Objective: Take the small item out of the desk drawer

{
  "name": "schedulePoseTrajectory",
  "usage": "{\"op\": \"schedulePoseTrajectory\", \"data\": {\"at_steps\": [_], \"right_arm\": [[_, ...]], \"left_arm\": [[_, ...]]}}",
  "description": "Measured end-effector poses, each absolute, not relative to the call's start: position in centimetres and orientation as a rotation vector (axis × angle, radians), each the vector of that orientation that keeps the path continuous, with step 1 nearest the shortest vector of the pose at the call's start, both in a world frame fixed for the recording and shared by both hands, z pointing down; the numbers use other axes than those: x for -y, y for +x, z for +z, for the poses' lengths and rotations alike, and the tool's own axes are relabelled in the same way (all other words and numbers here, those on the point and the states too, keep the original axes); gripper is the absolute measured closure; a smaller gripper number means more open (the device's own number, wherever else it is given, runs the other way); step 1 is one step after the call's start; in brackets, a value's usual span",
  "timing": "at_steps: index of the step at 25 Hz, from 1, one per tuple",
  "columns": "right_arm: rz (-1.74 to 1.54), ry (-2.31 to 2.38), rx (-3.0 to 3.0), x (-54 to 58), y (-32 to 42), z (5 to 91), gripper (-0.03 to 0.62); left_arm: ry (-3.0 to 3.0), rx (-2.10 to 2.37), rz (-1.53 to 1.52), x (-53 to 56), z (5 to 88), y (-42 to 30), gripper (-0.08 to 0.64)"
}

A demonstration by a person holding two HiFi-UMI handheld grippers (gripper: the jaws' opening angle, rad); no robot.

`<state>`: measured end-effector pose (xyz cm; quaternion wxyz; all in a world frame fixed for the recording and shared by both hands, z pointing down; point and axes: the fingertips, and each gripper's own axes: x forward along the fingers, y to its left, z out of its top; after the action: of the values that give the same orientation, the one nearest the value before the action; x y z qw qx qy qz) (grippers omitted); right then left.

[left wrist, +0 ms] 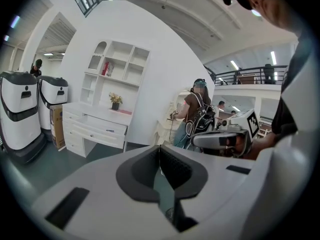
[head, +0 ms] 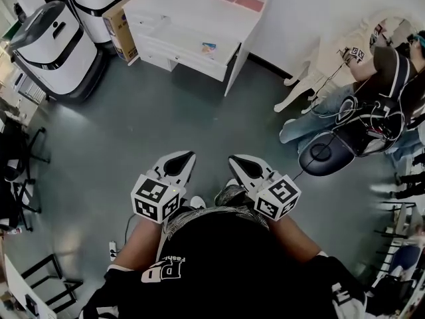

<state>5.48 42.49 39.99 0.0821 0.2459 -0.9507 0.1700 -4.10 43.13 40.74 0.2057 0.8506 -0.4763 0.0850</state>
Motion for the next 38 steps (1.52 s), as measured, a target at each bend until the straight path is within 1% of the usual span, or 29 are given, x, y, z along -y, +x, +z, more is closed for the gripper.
{"op": "schedulePoseTrajectory", "data": {"at_steps": [9,15,26,38], "right_arm": [[0.523,0.733,2.833,-39.8,4.3,40.5,0.583],[0.541,0.728,2.849,-36.0,3.2,40.8,0.583],[0.594,0.787,2.891,-23.7,3.0,39.5,0.583],[0.533,0.738,2.923,-11.1,3.8,37.9,0.583]], "left_arm": [[2.374,1.307,0.212,-40.9,41.0,-4.1,0.545],[2.35,1.318,0.244,-38.2,41.7,-5.1,0.545],[2.373,1.321,0.269,-26.5,40.1,-6.0,0.545],[2.367,1.366,0.303,-14.3,39.1,-4.9,0.545]]}}
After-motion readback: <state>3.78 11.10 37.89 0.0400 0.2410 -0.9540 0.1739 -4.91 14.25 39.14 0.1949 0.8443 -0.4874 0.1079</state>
